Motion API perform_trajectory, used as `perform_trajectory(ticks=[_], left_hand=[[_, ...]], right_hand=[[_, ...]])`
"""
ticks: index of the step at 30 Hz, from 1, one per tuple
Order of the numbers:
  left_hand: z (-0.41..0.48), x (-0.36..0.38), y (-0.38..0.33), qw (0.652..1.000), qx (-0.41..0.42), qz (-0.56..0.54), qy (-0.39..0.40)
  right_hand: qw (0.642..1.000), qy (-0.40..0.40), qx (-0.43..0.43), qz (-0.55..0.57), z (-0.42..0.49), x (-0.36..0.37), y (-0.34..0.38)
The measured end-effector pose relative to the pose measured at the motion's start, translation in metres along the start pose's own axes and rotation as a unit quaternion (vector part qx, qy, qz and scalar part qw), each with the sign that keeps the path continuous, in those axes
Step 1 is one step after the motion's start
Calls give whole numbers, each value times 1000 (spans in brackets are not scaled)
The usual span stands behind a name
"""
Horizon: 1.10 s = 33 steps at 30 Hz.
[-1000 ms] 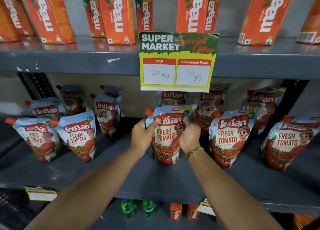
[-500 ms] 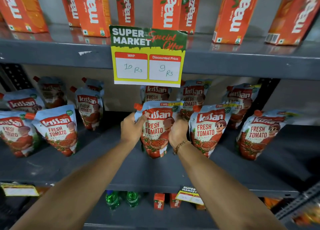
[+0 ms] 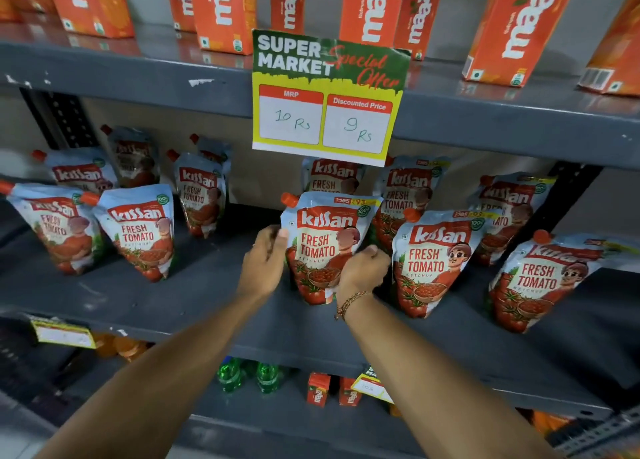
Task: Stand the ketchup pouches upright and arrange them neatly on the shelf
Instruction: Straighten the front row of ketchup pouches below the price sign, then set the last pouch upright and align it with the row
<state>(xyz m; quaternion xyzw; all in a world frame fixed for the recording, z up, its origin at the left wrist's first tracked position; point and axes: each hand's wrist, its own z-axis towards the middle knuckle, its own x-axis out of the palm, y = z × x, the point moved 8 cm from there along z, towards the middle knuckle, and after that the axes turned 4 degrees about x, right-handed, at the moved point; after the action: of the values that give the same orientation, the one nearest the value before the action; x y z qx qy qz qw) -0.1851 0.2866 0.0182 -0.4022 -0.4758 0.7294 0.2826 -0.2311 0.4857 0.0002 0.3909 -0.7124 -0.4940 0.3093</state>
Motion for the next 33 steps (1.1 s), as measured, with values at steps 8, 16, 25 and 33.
perform_trajectory(ticks=[8, 16, 25, 33], left_hand=[[-23, -86, 64, 900, -152, -69, -403], [16, -194, 117, 876, -196, -38, -440], [70, -222, 134, 956, -103, -156, -227], [92, -188, 134, 970, -132, -190, -77]], right_hand=[[976, 211, -21, 57, -70, 52, -49], [923, 382, -37, -38, -143, 195, -58], [928, 367, 34, 42, -178, 276, -84], [964, 262, -25, 47, -154, 242, -72]])
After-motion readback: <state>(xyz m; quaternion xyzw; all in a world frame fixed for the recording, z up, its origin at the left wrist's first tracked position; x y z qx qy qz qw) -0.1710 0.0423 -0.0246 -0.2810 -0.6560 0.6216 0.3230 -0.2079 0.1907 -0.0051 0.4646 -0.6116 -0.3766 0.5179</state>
